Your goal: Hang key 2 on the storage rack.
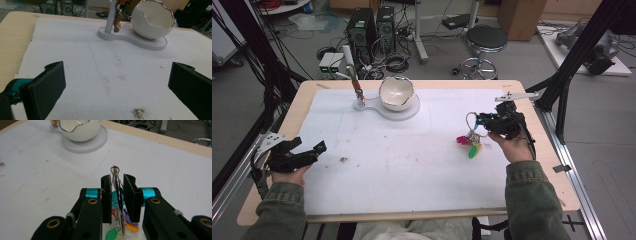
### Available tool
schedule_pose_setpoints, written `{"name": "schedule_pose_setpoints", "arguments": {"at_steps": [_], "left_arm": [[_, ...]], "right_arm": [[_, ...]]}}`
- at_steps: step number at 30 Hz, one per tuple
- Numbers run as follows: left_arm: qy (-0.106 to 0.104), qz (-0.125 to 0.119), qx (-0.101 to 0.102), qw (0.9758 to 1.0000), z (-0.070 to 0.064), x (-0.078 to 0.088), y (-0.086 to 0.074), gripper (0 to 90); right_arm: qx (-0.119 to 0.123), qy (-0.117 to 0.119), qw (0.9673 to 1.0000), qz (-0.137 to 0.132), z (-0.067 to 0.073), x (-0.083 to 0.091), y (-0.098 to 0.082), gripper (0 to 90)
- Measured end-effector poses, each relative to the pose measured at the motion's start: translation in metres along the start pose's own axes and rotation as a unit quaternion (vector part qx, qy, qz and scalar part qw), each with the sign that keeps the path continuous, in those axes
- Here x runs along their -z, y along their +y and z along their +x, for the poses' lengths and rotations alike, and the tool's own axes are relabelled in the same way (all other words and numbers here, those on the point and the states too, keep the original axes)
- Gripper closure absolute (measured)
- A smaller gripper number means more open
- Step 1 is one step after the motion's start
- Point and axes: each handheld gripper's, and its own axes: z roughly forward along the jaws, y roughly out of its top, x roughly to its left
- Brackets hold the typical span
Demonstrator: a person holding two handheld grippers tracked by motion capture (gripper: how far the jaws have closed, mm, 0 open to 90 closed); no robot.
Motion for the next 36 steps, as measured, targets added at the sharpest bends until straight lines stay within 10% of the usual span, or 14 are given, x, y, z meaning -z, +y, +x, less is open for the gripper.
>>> {"name": "schedule_pose_setpoints", "arguments": {"at_steps": [36], "left_arm": [[-0.012, -0.013, -0.002, 0.9998, -0.007, 0.0, 0.004, 1.7]], "right_arm": [[0.04, 0.083, 0.9946, -0.049, 0.064, -0.012, 0.071, 78.0]]}}
